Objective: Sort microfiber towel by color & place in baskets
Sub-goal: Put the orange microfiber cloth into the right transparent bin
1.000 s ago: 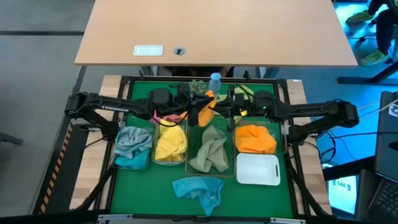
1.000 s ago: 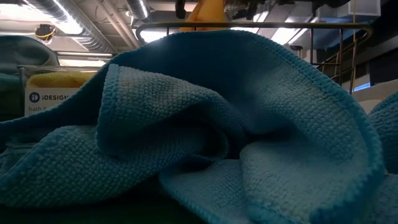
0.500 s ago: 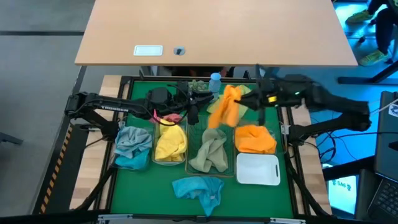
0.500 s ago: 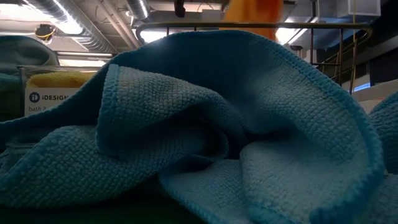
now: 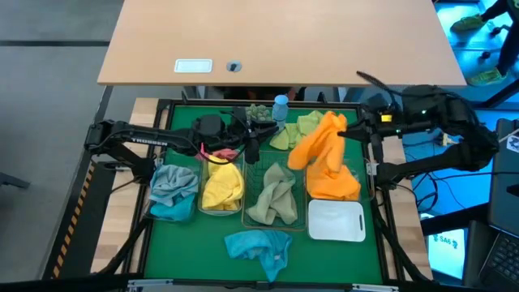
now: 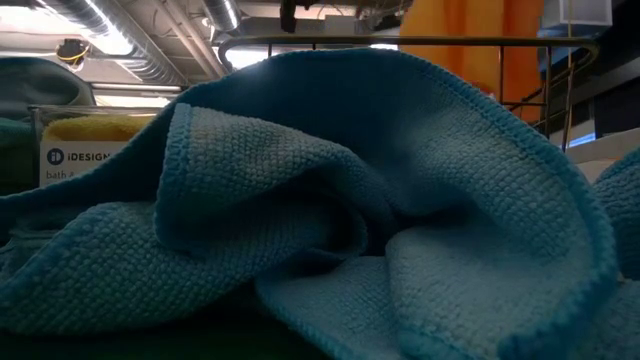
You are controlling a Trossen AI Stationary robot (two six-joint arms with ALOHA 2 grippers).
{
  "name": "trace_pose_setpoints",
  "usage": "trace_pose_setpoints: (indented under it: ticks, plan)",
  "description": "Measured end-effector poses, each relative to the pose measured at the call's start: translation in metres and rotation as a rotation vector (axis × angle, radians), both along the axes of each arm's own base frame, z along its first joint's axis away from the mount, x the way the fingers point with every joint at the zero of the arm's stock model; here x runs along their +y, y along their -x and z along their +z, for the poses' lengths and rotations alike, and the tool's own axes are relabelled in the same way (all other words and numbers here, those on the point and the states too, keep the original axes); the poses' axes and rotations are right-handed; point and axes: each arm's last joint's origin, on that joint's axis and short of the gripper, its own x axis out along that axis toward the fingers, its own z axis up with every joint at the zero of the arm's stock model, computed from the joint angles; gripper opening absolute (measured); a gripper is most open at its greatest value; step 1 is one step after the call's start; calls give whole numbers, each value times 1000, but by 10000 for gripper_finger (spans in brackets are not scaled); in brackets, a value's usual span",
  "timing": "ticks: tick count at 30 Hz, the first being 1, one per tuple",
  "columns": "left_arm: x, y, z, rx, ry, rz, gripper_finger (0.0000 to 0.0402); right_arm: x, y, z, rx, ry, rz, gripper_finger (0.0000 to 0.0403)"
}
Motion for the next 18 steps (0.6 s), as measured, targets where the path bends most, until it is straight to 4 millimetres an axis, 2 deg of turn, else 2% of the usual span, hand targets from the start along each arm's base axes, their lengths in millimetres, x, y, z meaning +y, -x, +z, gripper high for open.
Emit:
trace_pose_setpoints:
  ticks: [9, 15, 18]
  plan:
    - [0, 0, 0, 30, -90, 7, 85, 3, 26, -24, 303, -110, -27, 1]
    - [0, 0, 0, 30, -90, 14, 85, 3, 43, -36, 496, -153, -81, 1]
    - [1, 0, 0, 30, -90, 23, 85, 5, 43, -38, 490, -209, -46, 1]
